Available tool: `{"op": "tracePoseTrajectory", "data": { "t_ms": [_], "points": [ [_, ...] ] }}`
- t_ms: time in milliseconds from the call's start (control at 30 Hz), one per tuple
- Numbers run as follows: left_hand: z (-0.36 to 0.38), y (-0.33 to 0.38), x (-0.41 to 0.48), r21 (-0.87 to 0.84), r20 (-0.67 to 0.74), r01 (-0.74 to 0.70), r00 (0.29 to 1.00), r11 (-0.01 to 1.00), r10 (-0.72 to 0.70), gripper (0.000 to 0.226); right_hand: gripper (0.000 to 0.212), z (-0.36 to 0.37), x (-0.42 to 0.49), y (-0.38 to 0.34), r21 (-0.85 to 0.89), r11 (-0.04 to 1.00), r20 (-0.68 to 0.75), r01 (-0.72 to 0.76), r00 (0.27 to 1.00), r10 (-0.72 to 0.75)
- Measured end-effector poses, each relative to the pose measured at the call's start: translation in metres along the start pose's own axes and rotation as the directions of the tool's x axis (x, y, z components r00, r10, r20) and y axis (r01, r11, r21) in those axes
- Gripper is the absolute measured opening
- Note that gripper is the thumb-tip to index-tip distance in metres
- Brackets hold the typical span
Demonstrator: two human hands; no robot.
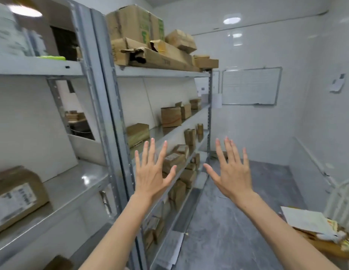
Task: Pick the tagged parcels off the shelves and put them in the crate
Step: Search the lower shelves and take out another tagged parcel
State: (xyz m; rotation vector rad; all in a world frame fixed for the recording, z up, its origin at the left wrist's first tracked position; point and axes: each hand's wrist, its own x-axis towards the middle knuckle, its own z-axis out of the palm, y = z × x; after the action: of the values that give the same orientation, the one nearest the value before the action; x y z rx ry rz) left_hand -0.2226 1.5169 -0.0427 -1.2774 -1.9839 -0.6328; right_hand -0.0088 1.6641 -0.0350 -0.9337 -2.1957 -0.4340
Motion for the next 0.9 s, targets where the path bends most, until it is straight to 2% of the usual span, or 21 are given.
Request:
{"op": "tracePoseTrajectory", "data": {
  "t_ms": [167,300,400,600,900],
  "points": [
    [-0.056,-0.044,-0.038,0.193,-0.029,0.162,0.987,0.968,-0.159,0.08,0.083,0.013,0.023,-0.064,0.181,0.966,-0.021,0.186,0.982,-0.185],
    [-0.11,-0.056,-0.082,0.306,-0.058,0.322,0.946,0.896,-0.32,0.081,0.085,0.007,0.017,-0.109,0.325,0.892,-0.049,0.315,0.947,-0.317],
    [-0.151,-0.053,-0.117,0.395,-0.108,0.412,0.908,0.821,-0.404,0.081,0.084,-0.004,-0.002,-0.144,0.425,0.803,-0.077,0.417,0.901,-0.427],
    [-0.239,-0.045,-0.194,0.551,-0.205,0.534,0.831,0.641,-0.516,0.08,0.084,-0.049,-0.044,-0.227,0.59,0.605,-0.169,0.535,0.814,-0.555],
    [-0.368,-0.038,-0.316,0.675,-0.349,0.654,0.69,0.341,-0.634,0.08,0.083,-0.131,-0.126,-0.334,0.679,0.342,-0.31,0.65,0.676,-0.668]
  ]
}}
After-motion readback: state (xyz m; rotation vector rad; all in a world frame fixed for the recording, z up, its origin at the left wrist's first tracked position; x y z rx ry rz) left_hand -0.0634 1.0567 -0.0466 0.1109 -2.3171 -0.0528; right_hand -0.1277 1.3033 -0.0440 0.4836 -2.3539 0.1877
